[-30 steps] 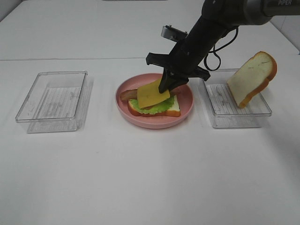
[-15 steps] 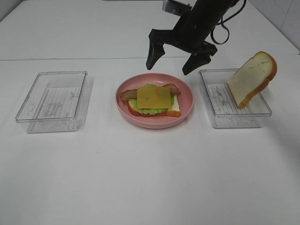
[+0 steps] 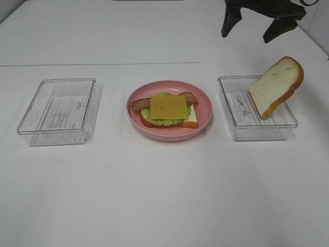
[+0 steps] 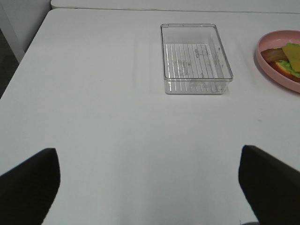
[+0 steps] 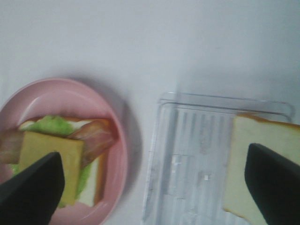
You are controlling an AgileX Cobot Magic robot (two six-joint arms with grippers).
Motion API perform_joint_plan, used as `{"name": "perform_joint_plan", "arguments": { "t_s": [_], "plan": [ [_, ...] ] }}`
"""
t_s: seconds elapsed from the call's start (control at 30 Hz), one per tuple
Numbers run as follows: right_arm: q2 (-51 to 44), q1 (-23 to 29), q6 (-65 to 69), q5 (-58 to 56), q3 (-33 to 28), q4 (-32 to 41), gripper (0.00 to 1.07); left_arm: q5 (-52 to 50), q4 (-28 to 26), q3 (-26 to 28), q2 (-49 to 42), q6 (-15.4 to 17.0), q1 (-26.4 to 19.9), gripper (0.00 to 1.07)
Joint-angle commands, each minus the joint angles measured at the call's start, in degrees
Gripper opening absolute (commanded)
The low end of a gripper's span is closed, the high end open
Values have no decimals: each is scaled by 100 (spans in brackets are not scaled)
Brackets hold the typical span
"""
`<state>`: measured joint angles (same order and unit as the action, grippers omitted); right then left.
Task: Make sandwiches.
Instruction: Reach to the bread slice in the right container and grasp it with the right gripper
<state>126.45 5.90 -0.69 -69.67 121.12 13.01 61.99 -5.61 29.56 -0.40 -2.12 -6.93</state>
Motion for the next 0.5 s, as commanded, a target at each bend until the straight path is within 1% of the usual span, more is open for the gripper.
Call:
{"name": "perform_joint_plan", "arguments": {
  "t_s": [0.03,0.13,0.2,0.33,0.4,0.43,0.5],
  "plan": [
    [-40,-504,69,-653,29,-80,99,-40,-29,-6,-86,29,-17,98],
    [-40,-573,69,-653,29,-92,99,-40,-29,-6,-86,29,-17,98],
    [-40,-814,69,-653,23,-218,99,-40,-29,-6,-86,29,-17,98],
    [-40,-968,69,-653,-80,-395,99,-40,-29,-6,-86,29,-17,98],
    [-40,-1043,69,-653,-332,-430,99,-40,-29,-6,-86,29,-17,98],
    [-40,-1043,69,-653,-332,-430,99,-40,-29,-6,-86,29,-17,98],
    [0,-1031,-6,-642,-676,-493,99,-40,-29,-6,-86,29,-17,98]
  ]
}}
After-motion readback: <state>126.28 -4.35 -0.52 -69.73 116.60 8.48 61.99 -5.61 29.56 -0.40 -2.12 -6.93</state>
